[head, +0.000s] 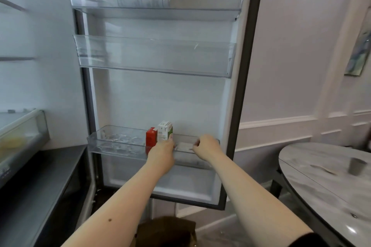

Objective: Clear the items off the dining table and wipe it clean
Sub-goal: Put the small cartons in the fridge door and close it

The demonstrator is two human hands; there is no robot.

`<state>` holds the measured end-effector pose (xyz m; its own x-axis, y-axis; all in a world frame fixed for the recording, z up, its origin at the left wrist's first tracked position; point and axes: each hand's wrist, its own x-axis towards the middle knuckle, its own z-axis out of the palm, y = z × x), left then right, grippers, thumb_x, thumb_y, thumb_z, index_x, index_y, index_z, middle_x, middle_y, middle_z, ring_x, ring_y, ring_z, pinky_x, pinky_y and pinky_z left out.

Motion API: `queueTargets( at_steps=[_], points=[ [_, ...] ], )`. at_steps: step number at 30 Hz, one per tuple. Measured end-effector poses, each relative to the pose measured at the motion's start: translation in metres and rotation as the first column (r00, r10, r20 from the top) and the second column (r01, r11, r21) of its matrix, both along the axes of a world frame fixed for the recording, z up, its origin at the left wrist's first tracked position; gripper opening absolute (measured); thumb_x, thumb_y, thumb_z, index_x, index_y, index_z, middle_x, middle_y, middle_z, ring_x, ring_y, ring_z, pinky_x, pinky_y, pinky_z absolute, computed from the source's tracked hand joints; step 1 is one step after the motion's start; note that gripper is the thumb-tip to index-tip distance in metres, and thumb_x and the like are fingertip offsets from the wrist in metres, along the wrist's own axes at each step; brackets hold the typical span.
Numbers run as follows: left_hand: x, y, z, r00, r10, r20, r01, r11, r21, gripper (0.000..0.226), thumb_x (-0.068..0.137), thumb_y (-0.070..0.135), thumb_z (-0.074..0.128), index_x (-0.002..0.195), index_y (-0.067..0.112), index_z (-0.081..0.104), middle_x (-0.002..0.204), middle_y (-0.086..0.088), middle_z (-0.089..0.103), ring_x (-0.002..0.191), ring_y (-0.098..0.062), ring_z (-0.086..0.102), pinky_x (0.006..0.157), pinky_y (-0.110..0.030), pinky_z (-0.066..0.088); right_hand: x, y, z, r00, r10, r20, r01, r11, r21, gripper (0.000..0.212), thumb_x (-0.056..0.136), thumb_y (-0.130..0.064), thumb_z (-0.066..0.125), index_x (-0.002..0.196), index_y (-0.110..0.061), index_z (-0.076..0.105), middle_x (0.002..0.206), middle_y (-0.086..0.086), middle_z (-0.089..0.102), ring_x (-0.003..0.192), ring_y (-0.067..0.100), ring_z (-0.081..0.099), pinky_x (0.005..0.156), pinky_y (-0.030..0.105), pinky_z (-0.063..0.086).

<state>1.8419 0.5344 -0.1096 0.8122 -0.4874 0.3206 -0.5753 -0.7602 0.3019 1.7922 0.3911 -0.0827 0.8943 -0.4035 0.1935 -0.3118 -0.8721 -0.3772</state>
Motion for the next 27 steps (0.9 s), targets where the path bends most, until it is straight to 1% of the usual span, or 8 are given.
queueTargets(
  at_steps=[4, 8, 11, 15, 18, 21, 24, 27],
  points=[
    [-0.011, -0.002, -0.012, 0.996, -0.085, -0.010, 0.085, 0.984, 0.155, 0.062, 0.088, 0.001, 0.045, 0.145, 0.015, 0.027, 0.149, -0.007, 0.031, 0.137, -0.025, 0.030, 0.115, -0.036, 0.026, -0.018, 0.004, -0.006, 0.999, 0.022, -0.036, -0.019, 0.997, 0.074, 0.026, 0.091, -0.012, 0.049, 0.109, -0.007, 0.067, 0.114, 0.014, 0.066, 0.107, 0.029, 0.060, 0.092, 0.032, 0.049],
    [-0.015, -0.002, -0.013, 0.999, -0.039, 0.038, 0.031, 0.980, 0.199, 0.062, 0.086, 0.001, 0.047, 0.143, 0.013, 0.027, 0.146, -0.008, 0.034, 0.134, -0.026, 0.034, 0.111, -0.036, 0.031, -0.031, 0.012, -0.010, 0.997, 0.067, -0.041, -0.061, 0.990, 0.129, 0.035, 0.091, -0.009, 0.046, 0.123, -0.011, 0.060, 0.127, 0.011, 0.060, 0.118, 0.027, 0.054, 0.103, 0.033, 0.043],
    [-0.023, -0.002, -0.010, 0.999, 0.020, 0.035, -0.027, 0.981, 0.190, 0.060, 0.086, 0.002, 0.050, 0.140, 0.014, 0.029, 0.140, -0.009, 0.040, 0.125, -0.027, 0.042, 0.101, -0.037, 0.042, -0.044, 0.006, -0.012, 0.987, 0.017, 0.157, -0.018, 1.000, 0.006, 0.041, 0.090, -0.010, 0.046, 0.131, -0.012, 0.051, 0.134, 0.009, 0.052, 0.125, 0.025, 0.046, 0.108, 0.032, 0.034],
    [-0.040, 0.002, -0.004, 0.994, 0.102, 0.040, -0.108, 0.974, 0.198, 0.043, 0.089, 0.007, 0.045, 0.132, 0.013, 0.037, 0.131, -0.010, 0.047, 0.117, -0.027, 0.049, 0.089, -0.037, 0.046, -0.068, -0.008, -0.009, 0.892, -0.009, 0.452, 0.041, 0.997, -0.063, 0.038, 0.086, -0.004, 0.047, 0.123, -0.009, 0.055, 0.127, 0.005, 0.053, 0.123, 0.022, 0.045, 0.110, 0.031, 0.029],
    [-0.057, 0.006, 0.003, 0.980, 0.198, 0.007, -0.195, 0.960, 0.203, 0.033, 0.094, 0.014, 0.040, 0.126, 0.009, 0.043, 0.123, -0.011, 0.054, 0.109, -0.027, 0.056, 0.083, -0.035, 0.047, -0.085, -0.013, -0.008, 0.835, 0.113, 0.539, -0.004, 0.980, -0.200, 0.037, 0.082, 0.000, 0.049, 0.116, -0.008, 0.060, 0.121, 0.005, 0.055, 0.121, 0.021, 0.046, 0.114, 0.039, 0.026],
    [-0.075, 0.012, 0.008, 0.953, 0.301, -0.020, -0.289, 0.930, 0.228, 0.034, 0.095, 0.017, 0.038, 0.127, 0.007, 0.043, 0.119, -0.012, 0.058, 0.106, -0.027, 0.059, 0.082, -0.035, 0.048, -0.105, -0.013, -0.007, 0.771, 0.196, 0.606, -0.008, 0.955, -0.298, 0.040, 0.078, 0.000, 0.051, 0.116, -0.010, 0.061, 0.129, 0.006, 0.053, 0.130, 0.020, 0.039, 0.118, 0.039, 0.015],
    [-0.101, 0.014, 0.011, 0.924, 0.349, -0.154, -0.340, 0.937, 0.086, 0.032, 0.096, 0.015, 0.033, 0.124, 0.004, 0.046, 0.124, -0.015, 0.056, 0.111, -0.031, 0.055, 0.093, -0.038, 0.045, -0.127, -0.012, -0.002, 0.782, 0.229, 0.580, -0.041, 0.947, -0.320, 0.041, 0.084, -0.007, 0.050, 0.123, -0.015, 0.058, 0.142, 0.002, 0.044, 0.142, 0.020, 0.022, 0.118, 0.037, 0.000],
    [-0.140, -0.001, 0.019, 0.927, 0.218, -0.305, -0.323, 0.876, -0.357, 0.036, 0.099, 0.011, 0.028, 0.124, -0.005, 0.047, 0.129, -0.021, 0.051, 0.117, -0.036, 0.050, 0.101, -0.043, 0.038, -0.148, -0.008, 0.003, 0.799, 0.309, 0.516, -0.181, 0.941, -0.285, 0.043, 0.088, -0.012, 0.047, 0.131, -0.018, 0.051, 0.153, -0.001, 0.028, 0.147, 0.018, 0.005, 0.119, 0.043, -0.007]
  ],
)
